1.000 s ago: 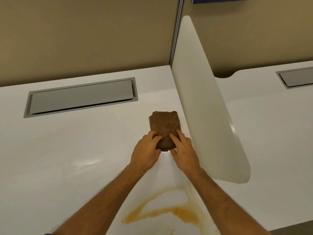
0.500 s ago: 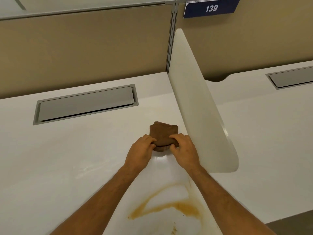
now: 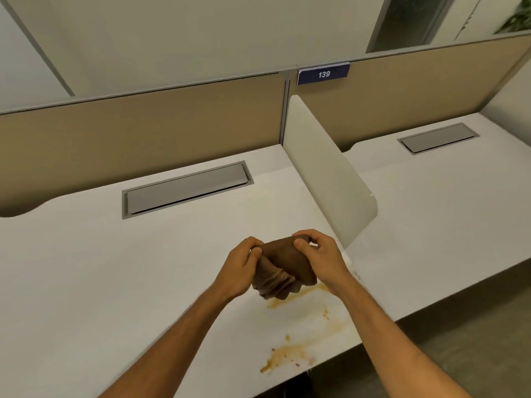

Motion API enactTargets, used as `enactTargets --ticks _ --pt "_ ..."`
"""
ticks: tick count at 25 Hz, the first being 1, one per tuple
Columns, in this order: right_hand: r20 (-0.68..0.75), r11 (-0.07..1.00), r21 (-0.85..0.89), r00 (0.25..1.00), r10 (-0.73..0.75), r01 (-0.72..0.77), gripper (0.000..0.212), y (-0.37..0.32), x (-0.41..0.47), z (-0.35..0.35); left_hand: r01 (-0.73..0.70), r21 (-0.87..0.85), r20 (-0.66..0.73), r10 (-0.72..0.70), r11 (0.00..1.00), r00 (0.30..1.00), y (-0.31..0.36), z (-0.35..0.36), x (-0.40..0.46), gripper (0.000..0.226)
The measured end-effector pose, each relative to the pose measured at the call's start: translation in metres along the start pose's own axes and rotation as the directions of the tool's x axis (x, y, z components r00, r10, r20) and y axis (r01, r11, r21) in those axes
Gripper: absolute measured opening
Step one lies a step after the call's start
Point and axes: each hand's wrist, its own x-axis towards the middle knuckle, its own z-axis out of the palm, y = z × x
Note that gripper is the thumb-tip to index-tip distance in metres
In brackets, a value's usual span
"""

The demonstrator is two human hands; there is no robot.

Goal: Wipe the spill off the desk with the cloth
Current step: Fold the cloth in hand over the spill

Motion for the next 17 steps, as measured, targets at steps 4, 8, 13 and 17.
enactTargets --ticks 4,8,13,17 --pt "0.019 0.989 -0.086 0.993 -0.117 0.118 0.017 -0.05 -0.061 0.031 -0.016 -0.111 0.012 0.018 0.994 1.0 0.006 -0.03 -0.07 0.018" --pt "0.129 0.966 -0.114 0.967 -0.218 0.233 0.024 -0.092 -0.108 0.05 -0.009 -0.179 0.138 0.034 0.984 0.99 0.013 -0.053 -0.116 0.05" --pt "0.031 0.952 -0.157 0.965 -0.26 0.261 0.032 -0.121 -0.127 0.056 -0.043 -0.159 0.214 0.077 0.986 0.974 0.026 -0.064 -0.143 0.038" --pt "-0.233 0.992 -0.108 0.968 -0.093 0.07 0.038 -0.088 -0.146 0.06 0.066 -0.285 0.23 0.001 0.956 0.973 0.024 -0.067 -0.155 0.03"
